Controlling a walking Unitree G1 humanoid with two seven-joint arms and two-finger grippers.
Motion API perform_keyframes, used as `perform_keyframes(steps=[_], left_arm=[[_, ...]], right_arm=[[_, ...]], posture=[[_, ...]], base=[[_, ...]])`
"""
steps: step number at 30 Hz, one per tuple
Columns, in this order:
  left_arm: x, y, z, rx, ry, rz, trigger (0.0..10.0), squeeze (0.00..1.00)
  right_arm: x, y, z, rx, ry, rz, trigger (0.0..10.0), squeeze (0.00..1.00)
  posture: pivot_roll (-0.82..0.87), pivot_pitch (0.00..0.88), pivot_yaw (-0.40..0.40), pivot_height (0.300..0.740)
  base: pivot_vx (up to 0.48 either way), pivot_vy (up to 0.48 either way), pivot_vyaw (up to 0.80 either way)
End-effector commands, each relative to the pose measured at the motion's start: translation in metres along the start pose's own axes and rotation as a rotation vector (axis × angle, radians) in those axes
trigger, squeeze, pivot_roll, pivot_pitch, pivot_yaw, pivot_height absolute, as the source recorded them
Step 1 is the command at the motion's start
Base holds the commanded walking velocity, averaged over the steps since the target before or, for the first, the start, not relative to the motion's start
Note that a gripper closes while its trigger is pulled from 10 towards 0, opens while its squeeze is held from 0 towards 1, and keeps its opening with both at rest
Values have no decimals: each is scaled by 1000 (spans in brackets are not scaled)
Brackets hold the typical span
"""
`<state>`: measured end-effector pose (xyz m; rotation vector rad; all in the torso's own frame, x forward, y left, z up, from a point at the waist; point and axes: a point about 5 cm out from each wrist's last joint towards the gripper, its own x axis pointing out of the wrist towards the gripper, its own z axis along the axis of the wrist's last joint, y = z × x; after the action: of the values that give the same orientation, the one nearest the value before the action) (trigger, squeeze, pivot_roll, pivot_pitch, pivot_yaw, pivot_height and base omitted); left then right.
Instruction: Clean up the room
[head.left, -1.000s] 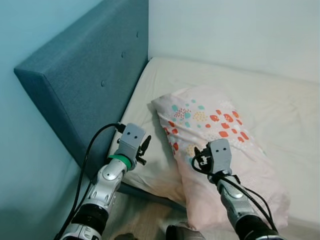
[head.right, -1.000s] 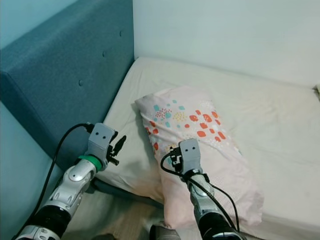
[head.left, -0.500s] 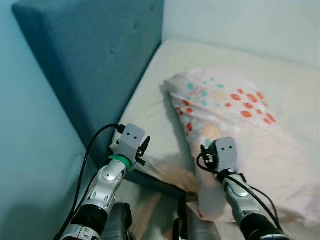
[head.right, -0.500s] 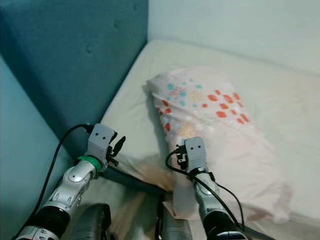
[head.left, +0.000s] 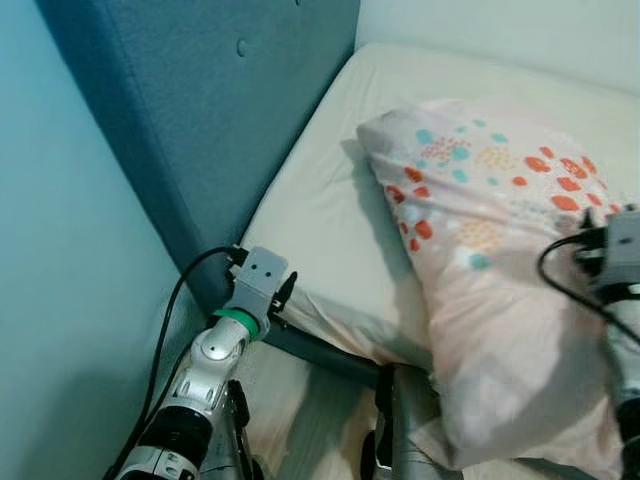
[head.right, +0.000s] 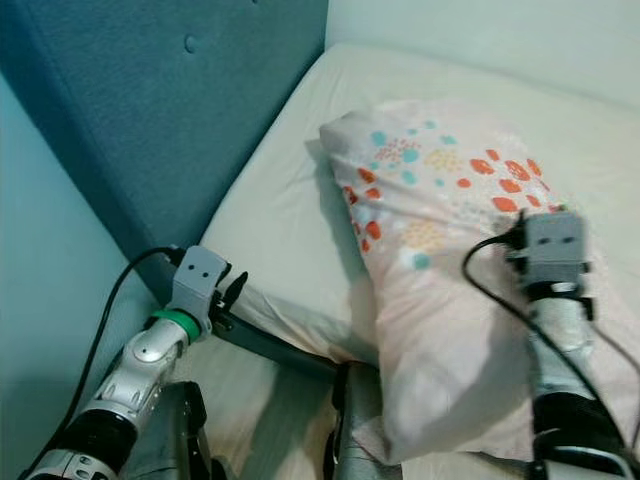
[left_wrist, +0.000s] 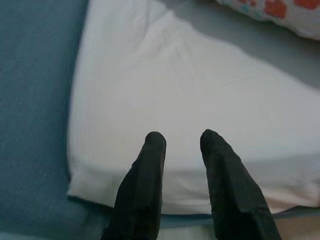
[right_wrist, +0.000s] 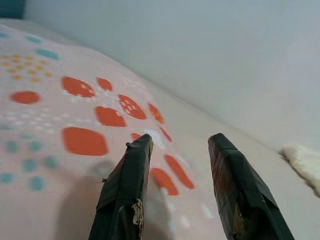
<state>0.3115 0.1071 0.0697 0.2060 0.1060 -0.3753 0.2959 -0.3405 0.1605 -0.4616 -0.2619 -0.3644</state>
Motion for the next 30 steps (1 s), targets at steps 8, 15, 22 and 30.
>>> perform_keyframes(steps=[8, 15, 22, 30], left_arm=[[-2, -2, -4, 9, 24, -12, 10000, 0], [-5, 0, -7, 14, 34, -13, 10000, 0], [-5, 0, -6, 13, 34, -8, 10000, 0], [-7, 1, -7, 13, 39, 0, 10000, 0]], right_arm=[[-45, -50, -60, 46, 352, -358, 10000, 0], [-117, -72, -110, -194, 745, -497, 10000, 0], [-132, -43, -130, -236, 986, -316, 10000, 0], [-131, 29, -134, -85, 1005, 102, 10000, 0]], posture=[[-55, 45, 55, 555], [-55, 59, 60, 555], [-45, 62, 53, 555], [-39, 65, 56, 555]], base=[[0, 0, 0], [0, 0, 0], [0, 0, 0], [0, 0, 0]])
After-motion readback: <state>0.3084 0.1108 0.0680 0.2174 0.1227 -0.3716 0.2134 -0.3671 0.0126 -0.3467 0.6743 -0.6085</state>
